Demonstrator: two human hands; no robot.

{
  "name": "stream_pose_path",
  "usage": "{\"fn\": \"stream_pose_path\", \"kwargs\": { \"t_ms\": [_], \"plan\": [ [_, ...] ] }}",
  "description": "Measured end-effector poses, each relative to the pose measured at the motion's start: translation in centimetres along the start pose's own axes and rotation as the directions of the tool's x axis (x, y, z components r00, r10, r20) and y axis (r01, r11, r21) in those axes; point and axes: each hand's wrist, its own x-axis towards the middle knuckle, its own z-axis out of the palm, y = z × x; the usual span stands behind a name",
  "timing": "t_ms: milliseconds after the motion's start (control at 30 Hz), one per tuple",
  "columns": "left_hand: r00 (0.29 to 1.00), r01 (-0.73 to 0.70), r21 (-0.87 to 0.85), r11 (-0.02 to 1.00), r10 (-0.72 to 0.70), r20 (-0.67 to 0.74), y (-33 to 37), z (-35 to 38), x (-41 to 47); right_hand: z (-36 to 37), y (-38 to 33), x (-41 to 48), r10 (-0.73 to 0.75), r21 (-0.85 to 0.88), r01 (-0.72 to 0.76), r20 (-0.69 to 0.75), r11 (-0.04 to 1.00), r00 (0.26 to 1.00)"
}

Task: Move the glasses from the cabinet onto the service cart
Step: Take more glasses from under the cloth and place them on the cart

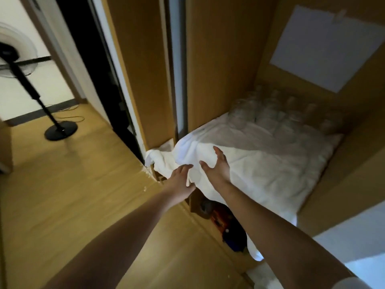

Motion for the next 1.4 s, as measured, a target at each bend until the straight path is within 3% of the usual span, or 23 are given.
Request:
{"fn": "stream_pose_path", "kwargs": {
  "t_ms": [133,367,500,700,833,1000,1133,1267,1400],
  "plan": [
    [0.996,-0.079,-0.032,0.996,0.080,0.036,1.4,0.7,5.5,-2.5,2.4,2.7,0.050,-0.075,-0.055,-0.074,0.996,0.996],
    [0.947,-0.294,-0.058,0.954,0.299,0.116,5.9,4.7,13.7,-8.7,8.9,9.6,0.155,-0.020,-0.167,-0.289,0.986,0.945],
    [0.947,-0.314,-0.007,0.949,0.314,0.075,8.1,3.8,20.3,-9.7,9.4,15.7,0.197,0.045,-0.192,-0.300,0.980,0.933],
    [0.928,-0.309,0.155,0.938,0.333,-0.168,13.3,-0.5,30.0,-12.2,6.2,23.3,0.013,-0.041,-0.029,-0.348,0.999,0.937],
    [0.922,-0.316,0.132,0.940,0.337,-0.192,15.6,-0.9,34.9,-14.5,7.5,25.1,-0.091,-0.092,0.056,-0.435,0.994,0.896],
    [0.908,-0.387,0.198,0.901,0.409,-0.087,16.3,0.4,39.3,-17.4,11.5,25.5,-0.101,-0.296,-0.104,-0.600,0.950,0.793],
    [0.912,-0.392,0.183,0.902,0.406,-0.051,15.5,2.0,40.5,-18.6,13.6,25.3,-0.072,-0.375,-0.206,-0.609,0.904,0.790],
    [0.895,-0.421,0.159,0.893,0.437,-0.083,15.1,2.5,40.6,-18.9,14.3,26.2,0.028,-0.416,-0.291,-0.534,0.862,0.845],
    [0.862,-0.477,0.180,0.860,0.498,-0.092,14.5,2.9,40.7,-18.0,14.5,27.3,0.024,-0.447,-0.369,-0.610,0.815,0.792]
  ]
}}
